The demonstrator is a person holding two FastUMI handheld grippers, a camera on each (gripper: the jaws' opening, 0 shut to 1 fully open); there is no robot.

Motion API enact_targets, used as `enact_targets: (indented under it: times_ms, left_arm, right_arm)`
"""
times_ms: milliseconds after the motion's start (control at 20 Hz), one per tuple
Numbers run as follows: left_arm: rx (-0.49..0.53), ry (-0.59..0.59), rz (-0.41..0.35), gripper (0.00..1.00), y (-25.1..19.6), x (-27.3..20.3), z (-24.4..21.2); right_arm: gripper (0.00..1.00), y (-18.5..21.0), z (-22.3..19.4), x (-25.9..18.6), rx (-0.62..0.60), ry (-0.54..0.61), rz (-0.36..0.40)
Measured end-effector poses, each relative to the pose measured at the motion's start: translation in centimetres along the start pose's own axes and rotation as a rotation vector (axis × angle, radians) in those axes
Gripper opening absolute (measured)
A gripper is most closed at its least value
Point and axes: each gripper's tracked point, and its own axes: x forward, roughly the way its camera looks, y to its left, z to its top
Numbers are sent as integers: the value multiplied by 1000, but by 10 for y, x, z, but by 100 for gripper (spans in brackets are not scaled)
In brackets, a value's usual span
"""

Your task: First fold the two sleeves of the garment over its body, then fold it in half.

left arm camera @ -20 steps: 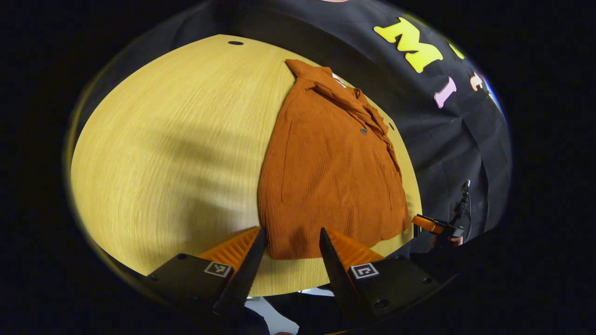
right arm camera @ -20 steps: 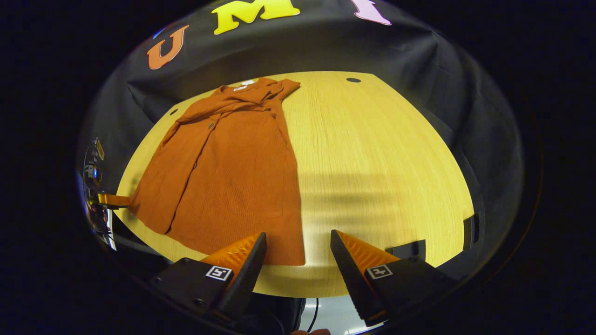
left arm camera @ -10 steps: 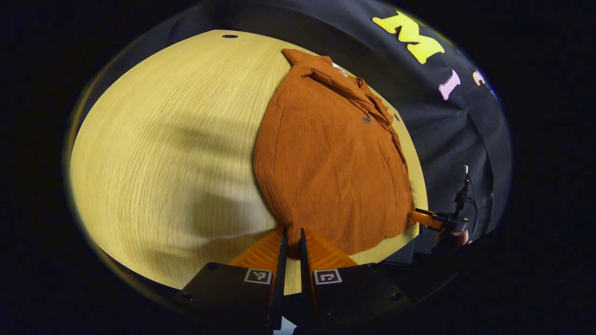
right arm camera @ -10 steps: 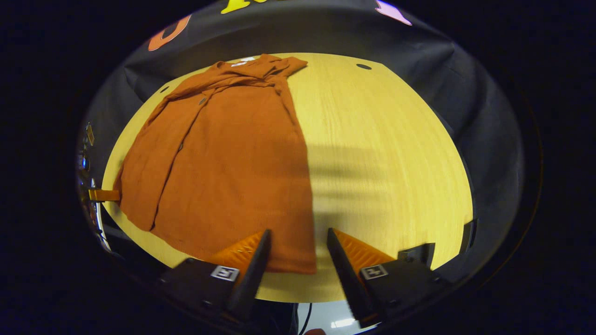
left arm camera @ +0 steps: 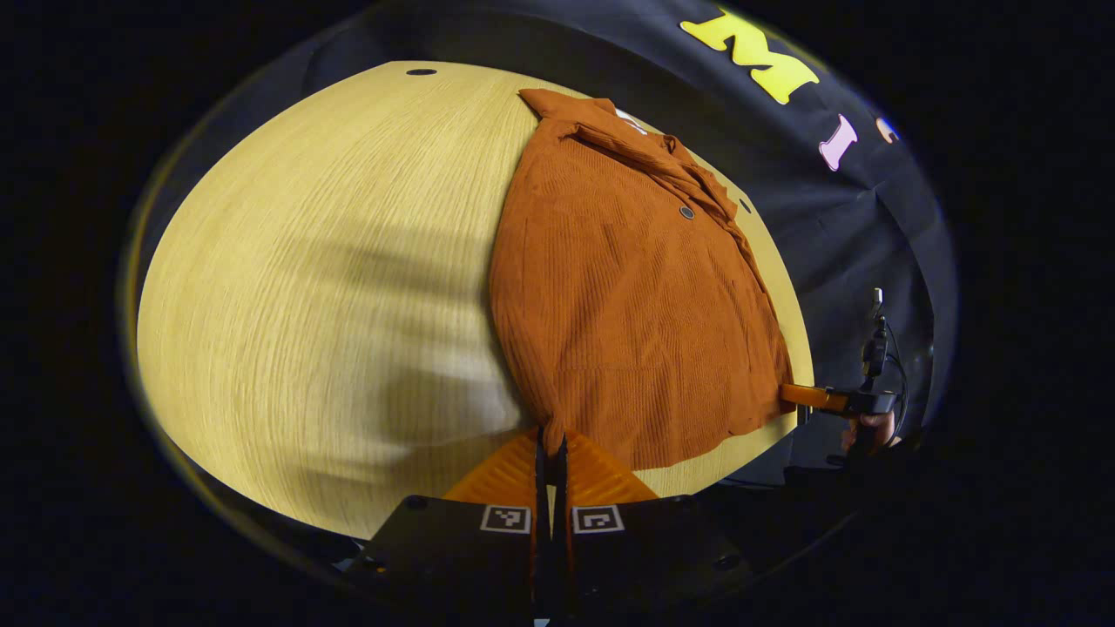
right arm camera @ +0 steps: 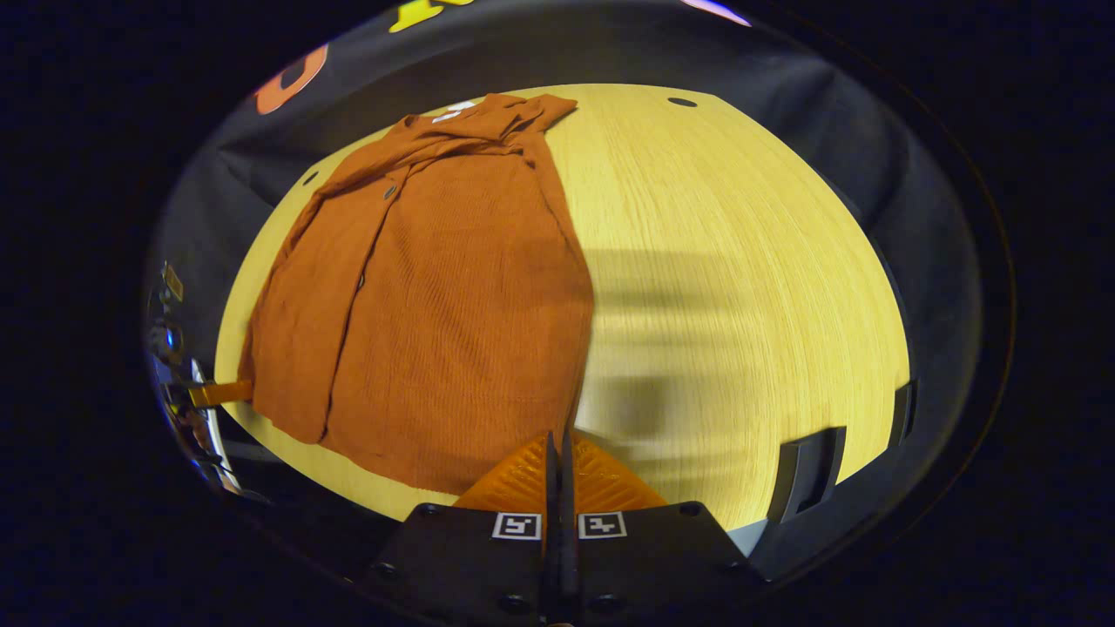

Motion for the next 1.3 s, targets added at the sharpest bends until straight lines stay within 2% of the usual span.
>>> enact_targets:
  times_ms: [200, 400, 600, 750, 900, 1150, 1300]
  left_arm:
    - [-55, -8, -40, 3, -6, -24, -13]
    - [-52, -6, -94, 3, -27, -65, -31]
    - [-25, -35, -151, 3, -55, -107, -19]
    - [21, -87, -181, 3, -75, -132, 17]
    - [70, -179, -178, 4, -91, -149, 73]
    - [248, -302, -114, 3, -108, -160, 182]
    - [299, -361, -137, 3, -132, -154, 258]
  right_arm:
    - [1, -2, 5, -24, 52, 14, 57]
    - [1, 5, 31, -50, 107, 26, 112]
    - [1, 16, 86, -93, 153, -43, 157]
    - [1, 27, 128, -131, 149, -121, 200]
    - [0, 39, 187, -152, 147, -188, 257]
    - [1, 63, 304, -160, 73, -267, 325]
    - [1, 77, 369, -147, 0, -292, 332]
